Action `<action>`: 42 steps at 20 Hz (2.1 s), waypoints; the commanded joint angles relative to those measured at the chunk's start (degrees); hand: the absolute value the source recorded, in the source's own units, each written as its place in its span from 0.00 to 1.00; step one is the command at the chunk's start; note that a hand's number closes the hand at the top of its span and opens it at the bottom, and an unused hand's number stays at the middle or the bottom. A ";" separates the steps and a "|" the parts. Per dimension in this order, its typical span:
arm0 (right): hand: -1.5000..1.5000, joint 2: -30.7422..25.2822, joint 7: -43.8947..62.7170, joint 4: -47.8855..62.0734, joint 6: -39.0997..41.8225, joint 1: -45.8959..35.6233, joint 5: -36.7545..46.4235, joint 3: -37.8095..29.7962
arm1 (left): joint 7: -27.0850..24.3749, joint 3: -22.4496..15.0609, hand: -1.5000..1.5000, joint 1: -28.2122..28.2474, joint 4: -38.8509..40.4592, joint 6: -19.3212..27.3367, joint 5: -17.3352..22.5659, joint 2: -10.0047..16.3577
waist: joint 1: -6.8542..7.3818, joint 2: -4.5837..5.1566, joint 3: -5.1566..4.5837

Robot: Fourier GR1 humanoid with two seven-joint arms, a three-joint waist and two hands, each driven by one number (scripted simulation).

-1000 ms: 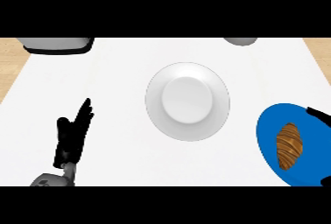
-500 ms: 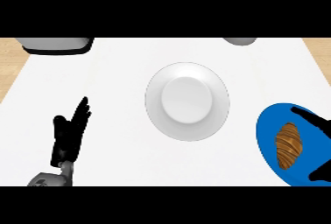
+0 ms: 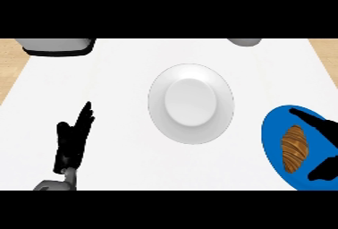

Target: Pick the croissant from the plate and place it in the plate

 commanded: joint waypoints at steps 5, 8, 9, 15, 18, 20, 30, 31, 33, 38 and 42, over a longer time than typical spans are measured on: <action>0.00 5.46 1.51 -1.79 2.30 0.60 5.25 -3.59 | -0.41 3.23 0.50 -1.04 1.38 -2.43 -1.50 -1.66 | -0.11 -0.01 0.00; 0.00 5.82 -3.98 3.98 0.54 0.90 8.44 -3.70 | 4.55 3.04 0.50 0.13 -4.53 -2.74 -2.52 -0.56 | -0.02 -0.02 0.02; 0.00 6.33 -6.85 10.40 -1.47 -1.11 10.41 -2.67 | 0.85 2.97 0.50 1.83 -2.15 -2.85 -2.16 -1.35 | 0.16 0.03 0.02; 1.00 7.03 -13.58 9.71 -7.46 0.16 14.90 -3.35 | 1.33 4.25 0.50 -3.02 2.12 -2.63 -3.26 -3.31 | -0.19 0.03 0.02; 1.00 8.17 -12.06 12.10 -5.08 -5.44 16.55 -5.40 | 4.67 4.21 0.50 -0.38 -4.01 -3.74 -4.35 -2.70 | 0.07 0.01 0.02; 1.00 6.89 -12.09 5.79 -6.96 0.17 17.05 -5.28 | 4.71 2.58 0.50 3.07 -7.03 -3.42 -4.74 -3.43 | -0.09 -0.08 0.01; 1.00 30.13 3.73 -5.14 -15.77 -11.20 28.29 12.37 | 3.74 2.19 0.50 -1.84 -2.46 -3.93 -5.51 -3.98 | 3.85 -0.08 -0.23; 1.00 34.03 4.73 -5.06 -16.10 -12.39 29.44 15.50 | 3.02 2.19 0.50 -1.62 -1.89 -5.42 -4.85 -3.36 | 5.24 0.10 -0.30; 1.00 39.94 11.54 -4.92 -17.89 -16.04 33.47 20.51 | 2.56 2.75 0.50 -2.01 -0.64 -5.42 -4.38 -3.67 | 4.25 0.12 -0.24; 1.00 40.44 28.07 -9.79 -25.05 -22.63 27.30 31.36 | 2.83 3.71 0.50 -2.98 -0.19 -3.75 -5.29 -3.84 | 2.01 0.04 -0.01; 1.00 40.58 37.02 -14.28 -33.05 -25.76 32.90 31.82 | -0.19 5.00 0.50 -2.14 2.05 -4.28 -4.88 -3.29 | 0.77 -0.04 -0.05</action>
